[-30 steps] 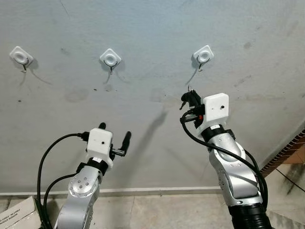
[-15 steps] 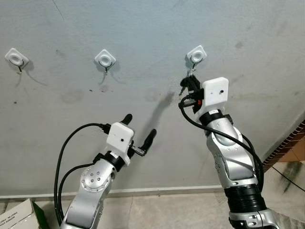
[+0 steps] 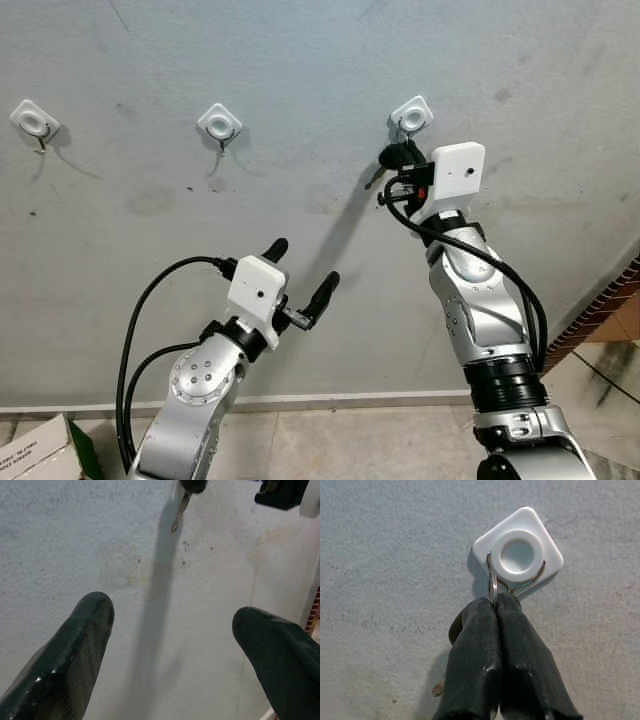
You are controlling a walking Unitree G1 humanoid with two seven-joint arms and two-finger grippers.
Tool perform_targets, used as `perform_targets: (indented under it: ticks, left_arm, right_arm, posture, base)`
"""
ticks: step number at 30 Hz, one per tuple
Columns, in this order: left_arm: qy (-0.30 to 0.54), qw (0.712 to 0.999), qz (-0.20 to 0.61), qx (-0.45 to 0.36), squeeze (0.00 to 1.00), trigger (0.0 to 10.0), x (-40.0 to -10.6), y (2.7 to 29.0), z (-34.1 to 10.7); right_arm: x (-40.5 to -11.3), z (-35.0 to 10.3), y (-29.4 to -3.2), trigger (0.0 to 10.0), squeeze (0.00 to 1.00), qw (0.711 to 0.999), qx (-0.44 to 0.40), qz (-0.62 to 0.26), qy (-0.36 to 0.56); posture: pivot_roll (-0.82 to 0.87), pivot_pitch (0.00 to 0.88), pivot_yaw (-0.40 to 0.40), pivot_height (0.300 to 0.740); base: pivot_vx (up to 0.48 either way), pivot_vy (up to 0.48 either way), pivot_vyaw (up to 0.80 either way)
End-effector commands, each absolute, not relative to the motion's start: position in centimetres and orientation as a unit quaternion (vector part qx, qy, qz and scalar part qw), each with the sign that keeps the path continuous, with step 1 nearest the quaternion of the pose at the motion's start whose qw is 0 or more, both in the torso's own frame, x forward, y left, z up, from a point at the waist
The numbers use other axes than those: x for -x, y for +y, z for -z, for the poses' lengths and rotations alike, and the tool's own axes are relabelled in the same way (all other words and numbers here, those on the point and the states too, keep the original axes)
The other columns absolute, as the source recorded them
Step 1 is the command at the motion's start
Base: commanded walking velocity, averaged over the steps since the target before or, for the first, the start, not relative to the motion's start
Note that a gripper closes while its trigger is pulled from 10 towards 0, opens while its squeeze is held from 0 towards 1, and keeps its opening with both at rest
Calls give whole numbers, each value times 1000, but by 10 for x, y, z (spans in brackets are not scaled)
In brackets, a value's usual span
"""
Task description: Hang keys on a hook
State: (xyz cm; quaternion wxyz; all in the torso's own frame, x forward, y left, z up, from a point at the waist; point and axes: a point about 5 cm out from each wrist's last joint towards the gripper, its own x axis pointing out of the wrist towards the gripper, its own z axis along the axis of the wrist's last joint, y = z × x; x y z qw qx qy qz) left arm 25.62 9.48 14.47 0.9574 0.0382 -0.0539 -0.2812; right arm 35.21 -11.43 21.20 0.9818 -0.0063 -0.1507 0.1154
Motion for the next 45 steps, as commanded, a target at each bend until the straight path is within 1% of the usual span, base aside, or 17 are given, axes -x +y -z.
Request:
perform_targets:
  ticks: [1,8,10,16,35,41,45]
  left_arm:
    - [-55,957,282,-34,0,10000,-255,96,-147]
    - [-54,957,285,-31,0,10000,-255,97,-148]
    - [-54,956,285,-31,0,10000,-256,98,-148]
    - [-52,956,287,-31,0,10000,-256,97,-147]
    - [-51,956,288,-36,0,10000,-257,97,-147]
    - [-52,955,289,-38,0,10000,-257,96,-147]
    - [-51,955,289,-38,0,10000,-257,96,-146]
  right_arm:
    - [-353,-214,-127,10000,0,983,-3,-100,-154]
    - [-348,-206,-133,10000,0,981,-28,-132,-137]
    - [-346,-205,-134,10000,0,979,-30,-149,-137]
    - [-346,-202,-135,10000,0,978,-31,-162,-130]
    - [-355,-199,-123,10000,0,977,-68,-167,-112]
    - [-354,-198,-122,10000,0,976,-64,-179,-111]
    - [-349,-198,-122,10000,0,969,-68,-209,-113]
  posture:
    - [103,0,17,740]
    - [100,0,21,740]
    - [99,0,24,740]
    - [97,0,27,740]
    - [106,0,29,740]
    - [106,0,28,740]
    - [105,0,28,740]
  base:
    - [0,0,0]
    - [0,0,0]
    - [0,0,0]
    - [0,0,0]
    - [0,0,0]
    - [0,0,0]
    - [0,0,0]
